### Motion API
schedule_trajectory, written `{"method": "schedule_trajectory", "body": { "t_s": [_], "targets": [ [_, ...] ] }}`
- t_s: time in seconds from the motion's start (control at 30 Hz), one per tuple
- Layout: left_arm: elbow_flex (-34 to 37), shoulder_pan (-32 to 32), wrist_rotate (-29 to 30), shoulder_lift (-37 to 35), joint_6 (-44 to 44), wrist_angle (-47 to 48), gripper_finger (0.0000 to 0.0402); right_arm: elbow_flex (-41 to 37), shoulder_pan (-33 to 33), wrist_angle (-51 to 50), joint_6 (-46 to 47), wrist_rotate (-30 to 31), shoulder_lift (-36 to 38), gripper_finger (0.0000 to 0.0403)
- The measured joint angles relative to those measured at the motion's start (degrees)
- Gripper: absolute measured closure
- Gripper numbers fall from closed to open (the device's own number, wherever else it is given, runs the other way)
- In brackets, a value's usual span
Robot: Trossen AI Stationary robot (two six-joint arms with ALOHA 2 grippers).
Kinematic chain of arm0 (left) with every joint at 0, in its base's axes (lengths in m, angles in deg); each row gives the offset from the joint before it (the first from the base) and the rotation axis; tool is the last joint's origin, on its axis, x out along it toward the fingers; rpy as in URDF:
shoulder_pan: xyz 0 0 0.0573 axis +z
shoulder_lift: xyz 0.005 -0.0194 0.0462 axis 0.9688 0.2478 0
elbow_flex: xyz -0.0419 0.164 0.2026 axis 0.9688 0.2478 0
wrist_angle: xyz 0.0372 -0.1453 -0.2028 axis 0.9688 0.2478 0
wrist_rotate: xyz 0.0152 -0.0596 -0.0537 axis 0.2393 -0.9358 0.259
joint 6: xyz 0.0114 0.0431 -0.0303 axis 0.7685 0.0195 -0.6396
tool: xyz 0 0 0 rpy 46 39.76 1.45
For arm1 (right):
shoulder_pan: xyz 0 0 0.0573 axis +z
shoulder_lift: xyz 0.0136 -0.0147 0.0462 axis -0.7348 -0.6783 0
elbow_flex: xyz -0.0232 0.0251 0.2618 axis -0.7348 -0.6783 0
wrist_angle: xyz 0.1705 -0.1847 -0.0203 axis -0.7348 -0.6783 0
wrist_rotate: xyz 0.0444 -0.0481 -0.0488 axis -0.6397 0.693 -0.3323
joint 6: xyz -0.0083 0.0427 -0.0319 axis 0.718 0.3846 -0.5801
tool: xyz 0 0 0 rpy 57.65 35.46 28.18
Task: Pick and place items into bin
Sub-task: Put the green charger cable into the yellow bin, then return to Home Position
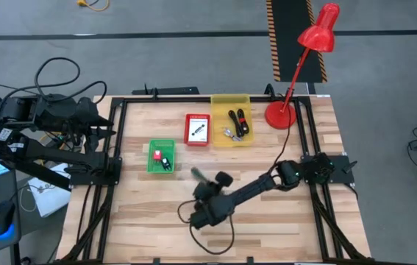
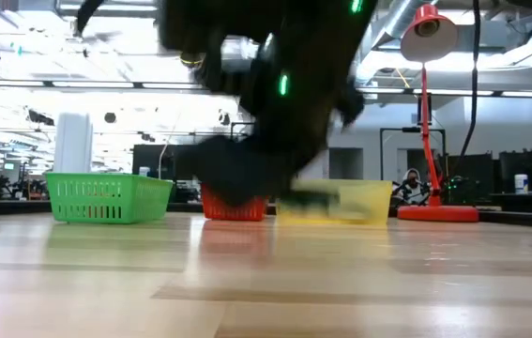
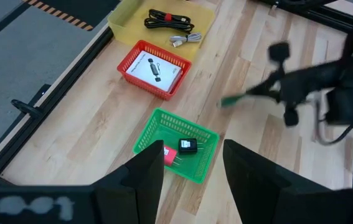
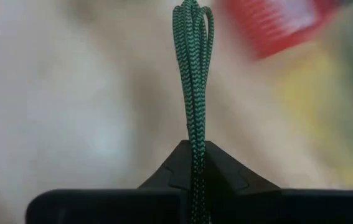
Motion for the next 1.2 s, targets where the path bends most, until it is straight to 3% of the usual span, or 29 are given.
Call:
{"method": "schedule_trajectory", "body": {
  "t_s": [0.2, 0.4, 0.57, 0.67, 0.87, 1.2],
  "targets": [
    [0.0, 0.0, 0.0, 0.0, 0.0, 0.0, 0.0248, 0.5, -0.9, -22.2, 15.7, 12.5, 10.0, 0.0392],
    [0.0, 0.0, 0.0, 0.0, 0.0, 0.0, 0.0248, 0.8, -5.1, -20.8, 9.0, 21.1, 18.1, 0.0392],
    [0.0, 0.0, 0.0, 0.0, 0.0, 0.0, 0.0248, 0.6, -13.2, -21.0, 3.3, 20.3, 21.0, 0.0392],
    [0.0, 0.0, 0.0, 0.0, 0.0, 0.0, 0.0248, 0.7, -18.8, -20.9, -0.6, 15.8, 21.8, 0.0389],
    [0.0, 0.0, 0.0, 0.0, 0.0, 0.0, 0.0248, 0.5, -28.3, -20.3, -3.3, 8.8, 17.6, 0.0311],
    [0.0, 0.0, 0.0, 0.0, 0.0, 0.0, 0.0248, 0.6, -32.3, -20.8, -7.2, 12.8, 8.9, 0.0174]
  ]
}}
